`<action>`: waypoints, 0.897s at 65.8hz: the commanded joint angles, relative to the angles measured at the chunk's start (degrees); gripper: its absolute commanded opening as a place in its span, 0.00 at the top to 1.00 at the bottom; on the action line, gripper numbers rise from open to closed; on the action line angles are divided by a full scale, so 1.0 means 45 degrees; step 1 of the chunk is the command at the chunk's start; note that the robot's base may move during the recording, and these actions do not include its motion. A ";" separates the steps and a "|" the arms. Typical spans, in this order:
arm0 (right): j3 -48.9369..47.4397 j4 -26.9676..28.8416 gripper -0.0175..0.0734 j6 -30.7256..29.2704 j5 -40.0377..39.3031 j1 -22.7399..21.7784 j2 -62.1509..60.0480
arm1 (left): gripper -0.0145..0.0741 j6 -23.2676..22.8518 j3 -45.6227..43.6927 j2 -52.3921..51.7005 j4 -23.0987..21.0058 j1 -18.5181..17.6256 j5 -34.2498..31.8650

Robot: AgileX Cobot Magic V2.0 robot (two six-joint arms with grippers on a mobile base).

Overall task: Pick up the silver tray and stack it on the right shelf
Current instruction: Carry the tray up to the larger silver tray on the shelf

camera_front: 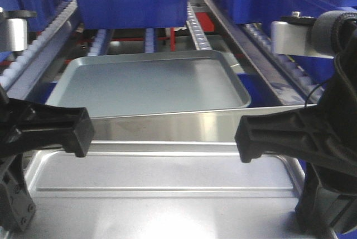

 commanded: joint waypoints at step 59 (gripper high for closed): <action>-0.0268 -0.0663 0.74 -0.0120 0.0154 -0.0047 -0.0360 | 0.95 0.0243 -0.0189 -0.0345 0.0354 -0.0096 0.0643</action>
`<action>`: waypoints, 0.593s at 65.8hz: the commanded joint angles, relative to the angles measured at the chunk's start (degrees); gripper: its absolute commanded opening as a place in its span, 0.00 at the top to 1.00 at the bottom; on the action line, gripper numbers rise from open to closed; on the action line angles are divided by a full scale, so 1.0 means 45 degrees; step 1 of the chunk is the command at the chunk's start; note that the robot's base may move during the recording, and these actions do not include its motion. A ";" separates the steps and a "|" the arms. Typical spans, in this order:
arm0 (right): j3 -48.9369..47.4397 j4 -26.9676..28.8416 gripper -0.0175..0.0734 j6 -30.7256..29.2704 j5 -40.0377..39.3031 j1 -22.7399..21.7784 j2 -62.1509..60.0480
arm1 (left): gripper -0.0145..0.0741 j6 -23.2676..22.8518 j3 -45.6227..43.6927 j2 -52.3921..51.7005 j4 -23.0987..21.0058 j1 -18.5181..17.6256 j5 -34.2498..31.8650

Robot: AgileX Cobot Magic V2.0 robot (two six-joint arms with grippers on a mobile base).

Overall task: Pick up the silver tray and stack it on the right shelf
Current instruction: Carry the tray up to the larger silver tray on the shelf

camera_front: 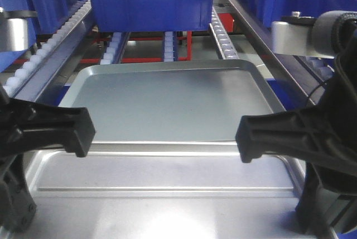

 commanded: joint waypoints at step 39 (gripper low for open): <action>-0.0268 -0.0663 0.74 -0.0120 0.0154 -0.0047 -0.0360 | 0.95 0.0243 -0.0189 -0.0345 0.0354 -0.0096 0.0612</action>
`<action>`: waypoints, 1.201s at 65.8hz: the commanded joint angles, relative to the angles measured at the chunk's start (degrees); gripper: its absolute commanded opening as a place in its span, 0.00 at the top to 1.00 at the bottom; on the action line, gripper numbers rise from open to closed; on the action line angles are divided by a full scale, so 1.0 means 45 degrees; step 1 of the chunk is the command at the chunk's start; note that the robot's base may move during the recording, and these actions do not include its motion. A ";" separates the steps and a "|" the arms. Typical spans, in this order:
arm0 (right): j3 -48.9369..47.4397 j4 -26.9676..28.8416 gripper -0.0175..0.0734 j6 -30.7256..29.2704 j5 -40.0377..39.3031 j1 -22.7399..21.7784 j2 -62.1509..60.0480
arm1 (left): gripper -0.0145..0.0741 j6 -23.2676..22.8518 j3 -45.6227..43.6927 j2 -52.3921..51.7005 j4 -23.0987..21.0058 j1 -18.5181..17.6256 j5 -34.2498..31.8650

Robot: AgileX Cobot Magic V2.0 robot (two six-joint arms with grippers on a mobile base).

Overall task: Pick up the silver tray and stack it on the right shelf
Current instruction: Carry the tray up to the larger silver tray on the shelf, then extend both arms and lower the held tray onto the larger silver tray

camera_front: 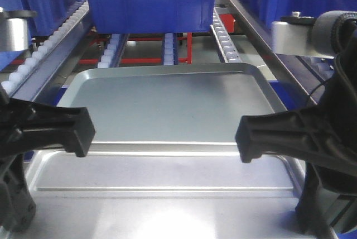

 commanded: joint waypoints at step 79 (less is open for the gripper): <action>-0.4380 -0.0663 0.74 -0.2400 -0.0923 -0.1867 0.1854 | 0.95 0.4934 -0.3563 0.1396 -0.1028 0.3387 -0.1447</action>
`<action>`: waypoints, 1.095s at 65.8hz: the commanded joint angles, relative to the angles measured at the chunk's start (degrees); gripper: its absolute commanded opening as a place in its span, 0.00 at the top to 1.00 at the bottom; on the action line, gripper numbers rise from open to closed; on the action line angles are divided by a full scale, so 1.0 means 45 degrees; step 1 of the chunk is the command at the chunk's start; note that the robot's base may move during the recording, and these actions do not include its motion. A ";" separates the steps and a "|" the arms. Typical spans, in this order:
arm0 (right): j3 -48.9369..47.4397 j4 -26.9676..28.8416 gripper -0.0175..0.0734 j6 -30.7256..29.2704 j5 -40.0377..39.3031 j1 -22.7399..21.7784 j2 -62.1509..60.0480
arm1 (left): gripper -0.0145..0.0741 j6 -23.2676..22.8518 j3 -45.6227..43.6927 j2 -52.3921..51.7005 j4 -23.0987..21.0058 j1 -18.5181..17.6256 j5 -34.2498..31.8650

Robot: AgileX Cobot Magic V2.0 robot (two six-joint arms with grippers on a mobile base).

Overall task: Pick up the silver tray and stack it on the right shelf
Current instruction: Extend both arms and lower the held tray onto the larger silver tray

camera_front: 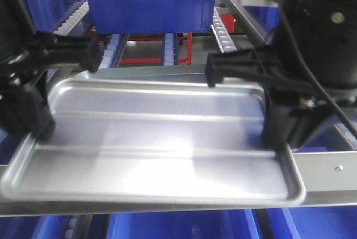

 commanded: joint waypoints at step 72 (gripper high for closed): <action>-0.5115 0.0053 0.74 -0.1864 -0.2577 -0.2484 0.3941 | 0.95 0.2199 -0.3979 0.4142 -0.0845 0.2432 -0.2780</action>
